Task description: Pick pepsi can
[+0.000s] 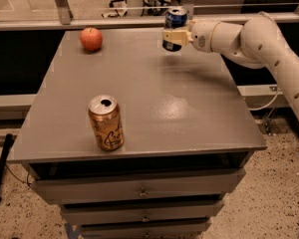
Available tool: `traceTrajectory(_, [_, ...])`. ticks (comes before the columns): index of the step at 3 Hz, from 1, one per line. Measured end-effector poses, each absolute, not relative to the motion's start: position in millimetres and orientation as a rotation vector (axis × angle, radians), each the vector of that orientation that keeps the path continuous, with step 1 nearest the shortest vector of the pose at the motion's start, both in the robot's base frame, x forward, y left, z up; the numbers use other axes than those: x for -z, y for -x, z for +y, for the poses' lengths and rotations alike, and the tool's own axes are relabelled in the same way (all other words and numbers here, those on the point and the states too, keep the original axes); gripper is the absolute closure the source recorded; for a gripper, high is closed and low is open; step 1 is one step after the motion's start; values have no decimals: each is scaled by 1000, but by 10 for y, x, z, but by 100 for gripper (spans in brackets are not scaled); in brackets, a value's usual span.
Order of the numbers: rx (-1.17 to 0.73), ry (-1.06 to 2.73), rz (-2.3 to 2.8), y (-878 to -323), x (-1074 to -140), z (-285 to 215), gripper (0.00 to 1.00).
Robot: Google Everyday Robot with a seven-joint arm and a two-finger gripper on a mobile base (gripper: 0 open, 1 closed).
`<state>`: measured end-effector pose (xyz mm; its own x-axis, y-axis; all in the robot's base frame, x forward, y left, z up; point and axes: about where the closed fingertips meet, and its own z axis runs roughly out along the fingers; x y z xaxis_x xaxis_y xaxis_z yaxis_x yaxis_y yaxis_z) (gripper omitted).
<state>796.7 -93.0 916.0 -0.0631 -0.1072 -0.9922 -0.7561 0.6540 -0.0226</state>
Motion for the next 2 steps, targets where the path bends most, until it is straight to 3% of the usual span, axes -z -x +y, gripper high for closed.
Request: traceTrajectory(2, [-708, 708, 1452, -7628, -9718, -1111, 100])
